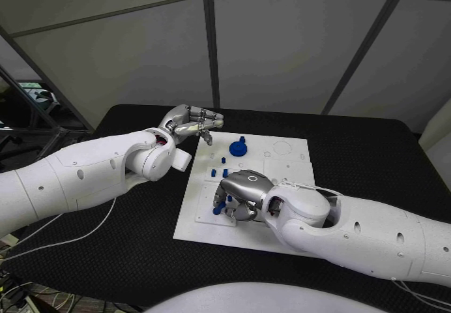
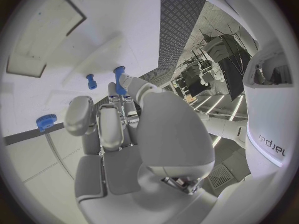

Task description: Assemble the parts on the task board

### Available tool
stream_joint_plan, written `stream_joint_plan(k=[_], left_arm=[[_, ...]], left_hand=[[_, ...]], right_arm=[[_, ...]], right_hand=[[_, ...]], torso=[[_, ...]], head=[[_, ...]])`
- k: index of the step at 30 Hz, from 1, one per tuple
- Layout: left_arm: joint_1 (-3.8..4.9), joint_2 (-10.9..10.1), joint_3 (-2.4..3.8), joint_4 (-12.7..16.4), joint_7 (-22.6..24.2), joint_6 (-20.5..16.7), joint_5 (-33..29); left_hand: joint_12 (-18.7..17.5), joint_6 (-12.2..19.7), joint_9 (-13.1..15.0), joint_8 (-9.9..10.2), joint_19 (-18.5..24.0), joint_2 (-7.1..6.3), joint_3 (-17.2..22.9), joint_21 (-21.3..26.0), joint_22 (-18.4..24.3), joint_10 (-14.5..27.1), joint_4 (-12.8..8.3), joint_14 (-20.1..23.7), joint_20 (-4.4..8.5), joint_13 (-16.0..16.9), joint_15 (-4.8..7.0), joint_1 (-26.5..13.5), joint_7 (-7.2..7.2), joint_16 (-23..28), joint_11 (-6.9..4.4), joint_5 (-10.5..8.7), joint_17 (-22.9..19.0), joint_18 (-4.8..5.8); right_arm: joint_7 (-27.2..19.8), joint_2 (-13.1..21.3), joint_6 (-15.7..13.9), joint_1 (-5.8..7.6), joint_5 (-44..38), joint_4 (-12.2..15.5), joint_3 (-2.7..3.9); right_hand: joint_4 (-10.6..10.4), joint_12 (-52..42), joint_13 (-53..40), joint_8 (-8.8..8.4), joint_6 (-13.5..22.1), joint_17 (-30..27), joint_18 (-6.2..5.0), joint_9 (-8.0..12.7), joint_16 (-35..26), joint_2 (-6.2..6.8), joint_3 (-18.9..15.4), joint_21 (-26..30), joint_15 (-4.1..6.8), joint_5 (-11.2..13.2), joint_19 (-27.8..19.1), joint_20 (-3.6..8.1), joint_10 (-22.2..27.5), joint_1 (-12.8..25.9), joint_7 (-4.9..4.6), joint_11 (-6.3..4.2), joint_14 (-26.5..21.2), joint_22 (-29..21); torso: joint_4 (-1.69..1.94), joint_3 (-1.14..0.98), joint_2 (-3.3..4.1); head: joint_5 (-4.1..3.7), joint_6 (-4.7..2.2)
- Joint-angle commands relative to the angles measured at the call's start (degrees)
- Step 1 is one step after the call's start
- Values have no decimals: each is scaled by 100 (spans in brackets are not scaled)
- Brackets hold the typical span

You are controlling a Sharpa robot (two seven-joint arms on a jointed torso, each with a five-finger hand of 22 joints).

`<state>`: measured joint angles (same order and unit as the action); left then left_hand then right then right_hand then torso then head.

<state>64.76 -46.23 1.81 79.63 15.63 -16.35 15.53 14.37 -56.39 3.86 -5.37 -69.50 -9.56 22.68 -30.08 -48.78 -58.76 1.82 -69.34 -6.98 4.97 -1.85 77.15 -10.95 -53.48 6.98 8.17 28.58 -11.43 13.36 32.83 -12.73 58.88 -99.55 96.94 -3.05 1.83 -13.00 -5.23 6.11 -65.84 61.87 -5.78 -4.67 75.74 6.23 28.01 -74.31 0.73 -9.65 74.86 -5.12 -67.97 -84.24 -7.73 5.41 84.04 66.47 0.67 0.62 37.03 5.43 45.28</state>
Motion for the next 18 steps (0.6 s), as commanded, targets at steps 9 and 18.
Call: stream_joint_plan(k=[9,18], left_arm=[[8,6,4,-1,-5,59,-16],[8,13,4,-8,-8,60,-16]], left_hand=[[37,54,-6,24,7,71,-26,23,9,40,-5,44,-26,0,-3,3,1,-32,-3,3,-5,103],[42,59,-6,26,6,72,-32,26,11,49,-3,46,-27,0,-5,4,0,-35,-1,3,-9,103]], right_arm=[[309,6,201,6,-366,119,2],[417,-76,290,7,-476,106,2]], right_hand=[[-2,-17,-14,-37,-17,-12,39,4,10,1,21,-32,25,-28,-4,6,-211,7,-32,-175,130,10],[-3,-15,-16,-37,-19,-22,37,4,5,6,18,-29,25,-28,-10,5,-212,19,-31,-176,127,5]], torso=[[-4,0,-1],[4,3,-1]], head=[[-5,0],[-19,-14]])
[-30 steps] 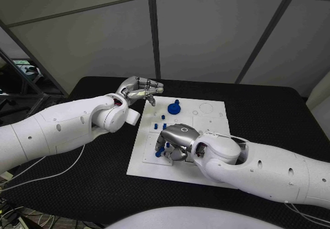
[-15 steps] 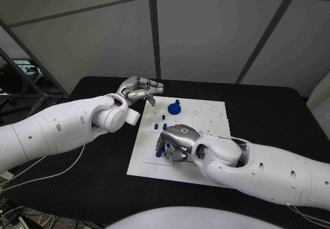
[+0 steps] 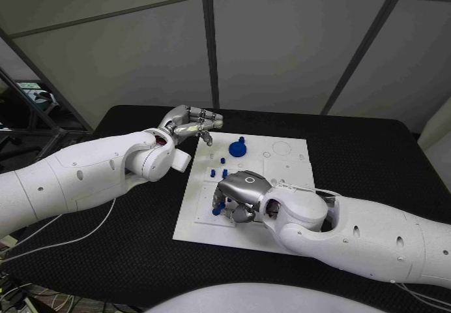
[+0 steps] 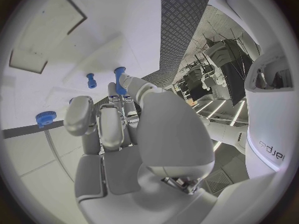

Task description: Assemble the parts on the task board

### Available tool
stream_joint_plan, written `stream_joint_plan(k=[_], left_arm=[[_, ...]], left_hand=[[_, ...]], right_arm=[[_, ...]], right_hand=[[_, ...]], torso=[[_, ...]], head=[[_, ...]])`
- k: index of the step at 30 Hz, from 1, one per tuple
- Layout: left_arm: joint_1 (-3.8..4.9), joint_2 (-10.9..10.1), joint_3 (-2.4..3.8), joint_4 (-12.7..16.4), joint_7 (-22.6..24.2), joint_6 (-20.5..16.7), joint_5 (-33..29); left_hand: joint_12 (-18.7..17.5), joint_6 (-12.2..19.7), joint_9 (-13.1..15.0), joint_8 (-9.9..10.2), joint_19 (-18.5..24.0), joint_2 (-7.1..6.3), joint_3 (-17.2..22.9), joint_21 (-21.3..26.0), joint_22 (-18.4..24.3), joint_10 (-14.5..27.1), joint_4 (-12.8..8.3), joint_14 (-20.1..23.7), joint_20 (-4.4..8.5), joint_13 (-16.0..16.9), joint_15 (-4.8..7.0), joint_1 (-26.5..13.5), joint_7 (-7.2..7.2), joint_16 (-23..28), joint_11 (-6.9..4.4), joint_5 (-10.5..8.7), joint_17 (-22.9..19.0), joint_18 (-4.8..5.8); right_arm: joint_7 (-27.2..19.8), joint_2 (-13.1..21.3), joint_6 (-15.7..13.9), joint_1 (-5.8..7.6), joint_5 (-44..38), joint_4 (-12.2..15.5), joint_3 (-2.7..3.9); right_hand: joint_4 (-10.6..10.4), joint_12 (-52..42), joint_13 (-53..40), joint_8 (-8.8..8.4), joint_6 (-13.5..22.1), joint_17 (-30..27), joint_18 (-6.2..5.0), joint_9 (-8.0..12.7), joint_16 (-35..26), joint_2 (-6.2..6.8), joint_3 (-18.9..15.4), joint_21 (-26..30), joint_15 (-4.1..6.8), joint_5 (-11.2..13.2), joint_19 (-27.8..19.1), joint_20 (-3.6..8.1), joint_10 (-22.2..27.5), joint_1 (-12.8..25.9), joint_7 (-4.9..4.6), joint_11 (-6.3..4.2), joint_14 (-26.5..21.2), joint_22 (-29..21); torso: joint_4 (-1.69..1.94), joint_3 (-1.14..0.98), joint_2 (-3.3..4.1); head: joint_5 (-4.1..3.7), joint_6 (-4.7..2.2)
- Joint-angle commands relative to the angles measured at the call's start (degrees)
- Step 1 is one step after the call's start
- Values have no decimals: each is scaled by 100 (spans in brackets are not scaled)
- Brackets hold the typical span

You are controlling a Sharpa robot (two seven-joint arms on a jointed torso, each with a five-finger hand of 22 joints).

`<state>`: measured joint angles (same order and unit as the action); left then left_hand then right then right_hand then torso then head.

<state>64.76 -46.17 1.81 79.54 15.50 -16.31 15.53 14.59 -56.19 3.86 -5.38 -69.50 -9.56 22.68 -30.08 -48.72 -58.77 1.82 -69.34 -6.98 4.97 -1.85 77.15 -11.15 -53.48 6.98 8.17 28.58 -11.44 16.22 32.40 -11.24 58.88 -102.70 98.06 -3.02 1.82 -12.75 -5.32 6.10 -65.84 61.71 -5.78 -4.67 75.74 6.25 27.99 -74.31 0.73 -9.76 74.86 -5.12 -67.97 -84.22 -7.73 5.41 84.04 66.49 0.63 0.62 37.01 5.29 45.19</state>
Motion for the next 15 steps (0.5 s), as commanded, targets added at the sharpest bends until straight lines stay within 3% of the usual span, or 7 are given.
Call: stream_joint_plan(k=[1,8,15], left_arm=[[8,8,4,1,5,55,-16],[8,16,4,2,2,53,-16],[9,8,4,5,-4,52,-16]], left_hand=[[20,39,-6,26,6,72,-32,26,5,50,-3,46,-27,0,-4,4,20,-35,-1,3,-9,104],[20,39,-6,26,6,72,-32,26,5,50,-3,46,-27,0,-4,4,20,-35,-1,3,-9,104],[24,43,-6,27,5,75,-37,29,7,57,-1,47,-28,0,-6,4,19,-37,0,3,-13,104]], right_arm=[[140,-54,182,6,-165,-17,0],[225,-195,457,8,-215,-82,-1],[200,-255,389,8,-240,-103,-1]], right_hand=[[-4,-39,-9,-38,-20,-9,37,4,4,7,17,-27,25,-15,-12,4,-211,26,-32,-175,126,0],[-19,-30,-16,-42,-24,-30,33,6,-6,21,-6,-16,24,-5,-30,0,-210,84,-29,-178,120,-14],[-29,-6,-20,-65,4,-57,27,15,-18,38,-28,3,23,-9,-56,-3,-185,138,-30,-176,113,-39]], torso=[[9,4,1],[10,5,3],[8,2,4]], head=[[-6,-5],[-5,0],[10,2]])
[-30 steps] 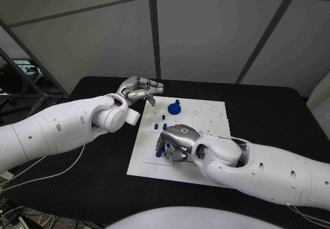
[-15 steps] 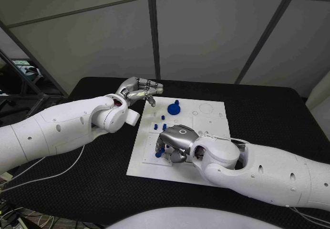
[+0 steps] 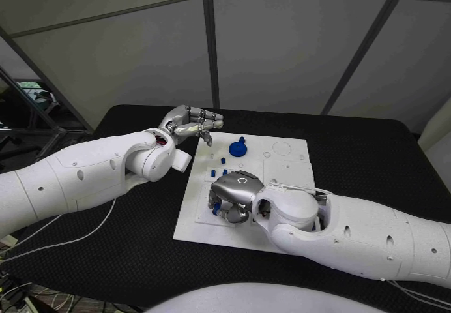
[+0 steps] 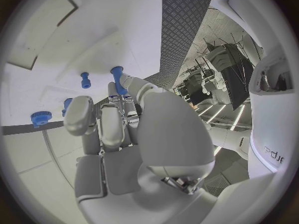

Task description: Assemble the parts on the task board

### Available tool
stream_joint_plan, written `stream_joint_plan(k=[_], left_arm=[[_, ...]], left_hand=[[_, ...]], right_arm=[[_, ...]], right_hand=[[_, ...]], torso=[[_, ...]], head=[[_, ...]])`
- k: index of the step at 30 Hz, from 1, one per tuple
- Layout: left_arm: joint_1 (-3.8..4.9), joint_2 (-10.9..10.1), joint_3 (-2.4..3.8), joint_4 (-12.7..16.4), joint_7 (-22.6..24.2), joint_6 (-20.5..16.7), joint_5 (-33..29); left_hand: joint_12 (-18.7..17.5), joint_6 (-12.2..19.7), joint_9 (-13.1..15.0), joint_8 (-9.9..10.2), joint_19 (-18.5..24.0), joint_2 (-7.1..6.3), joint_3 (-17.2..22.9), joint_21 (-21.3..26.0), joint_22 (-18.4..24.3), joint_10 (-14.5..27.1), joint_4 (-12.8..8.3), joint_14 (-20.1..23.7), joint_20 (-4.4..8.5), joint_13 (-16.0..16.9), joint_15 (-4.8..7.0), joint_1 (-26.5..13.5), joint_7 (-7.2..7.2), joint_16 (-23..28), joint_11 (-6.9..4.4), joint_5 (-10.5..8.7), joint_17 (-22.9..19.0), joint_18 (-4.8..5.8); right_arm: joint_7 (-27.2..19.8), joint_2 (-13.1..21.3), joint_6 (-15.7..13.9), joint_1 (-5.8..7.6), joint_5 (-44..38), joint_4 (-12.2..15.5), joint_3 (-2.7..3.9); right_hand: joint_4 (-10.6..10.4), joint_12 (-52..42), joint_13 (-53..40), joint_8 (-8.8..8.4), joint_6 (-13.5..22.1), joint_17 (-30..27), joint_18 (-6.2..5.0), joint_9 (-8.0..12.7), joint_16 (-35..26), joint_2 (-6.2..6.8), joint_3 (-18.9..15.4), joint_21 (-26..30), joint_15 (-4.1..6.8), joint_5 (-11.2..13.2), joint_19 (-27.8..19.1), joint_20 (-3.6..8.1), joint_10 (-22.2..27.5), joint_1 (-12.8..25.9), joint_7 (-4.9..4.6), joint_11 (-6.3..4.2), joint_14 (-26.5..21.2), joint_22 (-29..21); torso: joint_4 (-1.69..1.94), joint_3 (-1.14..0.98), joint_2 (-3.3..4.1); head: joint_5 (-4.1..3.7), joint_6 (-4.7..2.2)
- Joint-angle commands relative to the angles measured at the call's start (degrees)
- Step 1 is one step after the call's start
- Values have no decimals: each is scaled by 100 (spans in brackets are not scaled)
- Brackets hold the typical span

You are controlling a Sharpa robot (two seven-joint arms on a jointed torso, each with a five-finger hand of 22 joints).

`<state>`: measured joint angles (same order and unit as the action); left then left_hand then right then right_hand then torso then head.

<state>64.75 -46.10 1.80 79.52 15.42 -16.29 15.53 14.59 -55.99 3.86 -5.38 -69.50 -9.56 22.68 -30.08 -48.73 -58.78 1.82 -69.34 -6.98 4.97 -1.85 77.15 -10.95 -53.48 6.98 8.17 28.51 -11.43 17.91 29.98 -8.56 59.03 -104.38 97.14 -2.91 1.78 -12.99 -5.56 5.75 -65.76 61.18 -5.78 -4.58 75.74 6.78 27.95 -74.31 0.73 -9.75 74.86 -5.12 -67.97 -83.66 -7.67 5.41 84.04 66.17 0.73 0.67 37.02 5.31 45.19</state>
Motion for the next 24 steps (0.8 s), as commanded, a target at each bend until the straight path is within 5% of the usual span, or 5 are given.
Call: stream_joint_plan(k=[1,6,9,14,24], left_arm=[[9,2,5,5,3,51,-16],[9,3,5,3,-1,53,-16],[9,3,5,0,-5,55,-16],[9,-1,5,-1,-11,50,-16],[9,-11,5,-1,-23,50,-16]], left_hand=[[24,23,-6,27,5,75,-37,29,8,58,-1,47,-28,0,-6,4,-1,-37,0,3,-5,103],[24,23,-6,27,5,75,-37,29,8,58,-1,47,-28,0,-6,4,-1,-37,0,3,-5,103],[27,28,-6,28,4,76,-42,32,10,67,0,49,-29,0,-7,5,-2,-40,2,3,-8,103],[29,32,-6,29,4,77,-46,34,12,76,1,51,-30,-1,-8,7,-2,-41,3,3,-11,103],[35,43,-6,31,2,80,-58,41,17,105,2,56,-32,-3,-11,14,-5,-47,7,3,-20,103]], right_arm=[[20,-19,104,-7,-69,-16,-12],[-37,-31,-60,-7,-21,-46,-12],[-92,-27,-225,-6,0,-60,-13],[-177,-9,-447,-6,15,-53,-13],[-280,88,-787,-7,77,24,-13]], right_hand=[[-29,28,4,-39,10,-10,26,10,-21,-9,-29,5,21,-8,-59,-5,-172,97,-38,-173,111,-9],[-95,293,119,-206,301,-46,20,75,-32,73,-25,53,-72,-44,-111,-66,239,264,-121,-56,102,-68],[-137,465,197,-233,765,-176,-45,103,-106,200,-24,265,-150,-101,-315,-135,600,377,-161,30,55,-358],[-165,528,186,-224,1279,-390,-111,90,-226,343,-132,501,-199,-115,-510,-203,1013,460,-105,97,-4,-655],[-241,349,169,-210,1458,-576,-141,72,-336,379,-525,664,-212,-137,-570,-224,1269,486,-25,109,-39,-833]], torso=[[-5,-1,-1],[-7,-4,0],[-8,-6,-2],[-4,-6,3],[-8,-7,6]], head=[[9,4],[14,-4],[15,-7],[13,-19],[7,-17]])
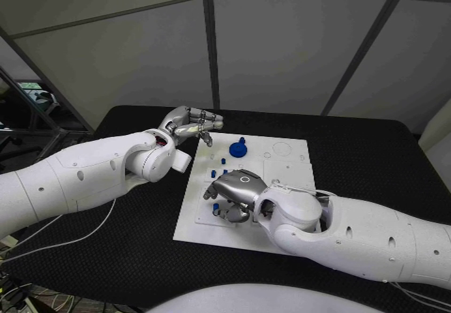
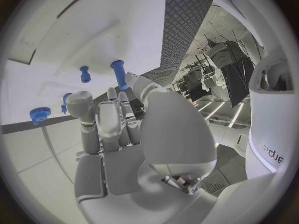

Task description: Assemble the parts on the task board

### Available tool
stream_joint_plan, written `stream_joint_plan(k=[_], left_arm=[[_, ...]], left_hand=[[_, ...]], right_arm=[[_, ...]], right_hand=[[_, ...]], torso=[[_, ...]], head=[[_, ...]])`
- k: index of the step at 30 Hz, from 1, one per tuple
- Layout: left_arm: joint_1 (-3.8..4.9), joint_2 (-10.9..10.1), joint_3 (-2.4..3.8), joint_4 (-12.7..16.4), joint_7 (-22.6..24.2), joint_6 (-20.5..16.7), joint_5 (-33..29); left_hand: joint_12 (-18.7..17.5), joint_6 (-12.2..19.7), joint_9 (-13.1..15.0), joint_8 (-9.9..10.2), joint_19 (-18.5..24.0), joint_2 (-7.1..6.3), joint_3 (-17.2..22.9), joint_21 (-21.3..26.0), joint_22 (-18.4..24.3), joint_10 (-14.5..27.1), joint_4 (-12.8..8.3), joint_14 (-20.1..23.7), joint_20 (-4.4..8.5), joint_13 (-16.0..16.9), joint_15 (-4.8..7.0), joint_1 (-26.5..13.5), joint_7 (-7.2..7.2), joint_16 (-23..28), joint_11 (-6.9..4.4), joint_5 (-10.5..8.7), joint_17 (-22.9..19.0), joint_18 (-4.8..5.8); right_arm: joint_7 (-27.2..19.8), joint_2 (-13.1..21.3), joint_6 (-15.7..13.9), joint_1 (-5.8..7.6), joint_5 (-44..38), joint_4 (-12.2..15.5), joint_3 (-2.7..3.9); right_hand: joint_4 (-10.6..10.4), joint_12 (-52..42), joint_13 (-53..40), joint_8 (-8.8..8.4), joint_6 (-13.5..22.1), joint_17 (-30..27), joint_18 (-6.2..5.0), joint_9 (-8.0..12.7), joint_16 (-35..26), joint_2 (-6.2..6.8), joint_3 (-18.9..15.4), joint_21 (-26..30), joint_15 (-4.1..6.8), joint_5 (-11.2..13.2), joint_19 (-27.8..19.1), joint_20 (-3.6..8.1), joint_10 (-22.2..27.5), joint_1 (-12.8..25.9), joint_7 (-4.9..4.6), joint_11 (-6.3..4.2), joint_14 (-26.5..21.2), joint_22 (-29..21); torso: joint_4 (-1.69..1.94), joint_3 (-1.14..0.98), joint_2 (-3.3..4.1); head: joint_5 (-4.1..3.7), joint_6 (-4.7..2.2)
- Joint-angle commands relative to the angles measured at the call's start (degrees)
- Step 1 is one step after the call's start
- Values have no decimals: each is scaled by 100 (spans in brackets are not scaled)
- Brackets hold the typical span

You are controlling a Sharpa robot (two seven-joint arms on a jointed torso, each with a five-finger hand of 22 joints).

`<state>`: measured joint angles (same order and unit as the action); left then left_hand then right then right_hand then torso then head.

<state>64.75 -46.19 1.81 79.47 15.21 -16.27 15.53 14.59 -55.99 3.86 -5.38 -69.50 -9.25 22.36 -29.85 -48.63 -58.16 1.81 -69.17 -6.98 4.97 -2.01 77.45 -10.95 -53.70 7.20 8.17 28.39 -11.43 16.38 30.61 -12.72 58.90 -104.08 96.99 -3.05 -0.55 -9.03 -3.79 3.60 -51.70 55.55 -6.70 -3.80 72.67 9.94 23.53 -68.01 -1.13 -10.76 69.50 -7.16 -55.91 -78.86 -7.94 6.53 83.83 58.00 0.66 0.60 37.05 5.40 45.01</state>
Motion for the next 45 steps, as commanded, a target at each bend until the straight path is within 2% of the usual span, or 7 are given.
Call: stream_joint_plan(k=[1,12,16,19,26,33,45], left_arm=[[9,-4,4,5,-4,48,-16],[8,-48,4,16,-3,48,-16],[7,-85,3,19,12,35,-16],[7,-113,2,30,53,-4,-16],[-46,-269,-24,214,269,-153,-183],[-174,-402,-31,415,415,-226,-356],[-260,-505,-32,603,469,-253,-423]], left_hand=[[35,43,-7,31,2,49,-26,18,7,43,3,39,-32,-2,6,-17,-6,-24,-15,3,-8,104],[38,47,-7,32,1,50,-30,20,8,50,4,41,-33,-3,4,-15,-7,-25,-14,3,-11,103],[41,50,-6,32,0,52,-33,22,10,57,4,42,-33,-3,4,-13,-8,-27,-13,4,-13,103],[49,45,-5,29,-1,56,-38,24,11,56,8,41,-34,-1,3,-14,-7,-30,-14,3,-16,104],[179,-69,17,-54,-24,76,-71,44,28,-6,7,42,-20,23,31,29,50,-65,-58,11,-63,94],[227,-114,20,-85,-30,79,-79,53,32,-41,6,45,-9,30,45,42,76,-77,-79,13,-83,93],[241,-127,21,-94,-32,78,-84,55,34,-49,10,46,-6,31,49,38,83,-81,-85,12,-90,93]], right_arm=[[-144,46,-432,6,66,55,1],[-606,865,-1156,9,1069,576,18],[-728,1506,-1424,33,2196,815,174],[-555,1932,-1381,76,2693,926,227],[304,2784,-1068,132,3094,1192,262],[992,3120,-1186,96,2608,1379,251],[1841,3144,-1199,-250,1990,1476,201]], right_hand=[[-20,-71,-9,6,61,-22,-49,-7,-33,64,-137,44,-25,-37,-32,-23,85,4,4,-2,-18,-24],[-334,-582,-42,69,-181,-157,-68,-44,-127,25,-940,201,37,-256,-23,24,-80,56,-108,-95,-25,-188],[-524,-938,-133,228,-554,37,-42,-101,-26,-21,-1124,114,58,-364,81,39,-721,183,-165,-125,22,-69],[-684,-1414,-375,327,-727,478,25,-125,230,28,-1312,-150,191,-488,323,126,-1522,343,-17,-317,132,283],[-1315,-5816,-5352,809,-883,2000,227,-299,1107,-126,-2240,-828,438,-940,899,389,-2485,591,216,-587,369,1184],[-1554,-6449,-6294,1119,-781,2221,243,-471,1215,-244,-2711,-917,416,-1127,954,384,-2455,378,243,-568,388,1322],[-1626,-6667,-6696,1330,-760,2420,277,-589,1302,-309,-3108,-1029,434,-1144,1038,397,-2564,656,282,-595,421,1491]], torso=[[-1,0,3],[0,7,-8],[-32,13,-17],[-55,22,-26],[-111,53,-37],[-181,47,-49],[-245,65,-60]], head=[[-2,1],[-25,-2],[-46,-17],[-105,-58],[-369,-86],[-560,-76],[-573,-60]])
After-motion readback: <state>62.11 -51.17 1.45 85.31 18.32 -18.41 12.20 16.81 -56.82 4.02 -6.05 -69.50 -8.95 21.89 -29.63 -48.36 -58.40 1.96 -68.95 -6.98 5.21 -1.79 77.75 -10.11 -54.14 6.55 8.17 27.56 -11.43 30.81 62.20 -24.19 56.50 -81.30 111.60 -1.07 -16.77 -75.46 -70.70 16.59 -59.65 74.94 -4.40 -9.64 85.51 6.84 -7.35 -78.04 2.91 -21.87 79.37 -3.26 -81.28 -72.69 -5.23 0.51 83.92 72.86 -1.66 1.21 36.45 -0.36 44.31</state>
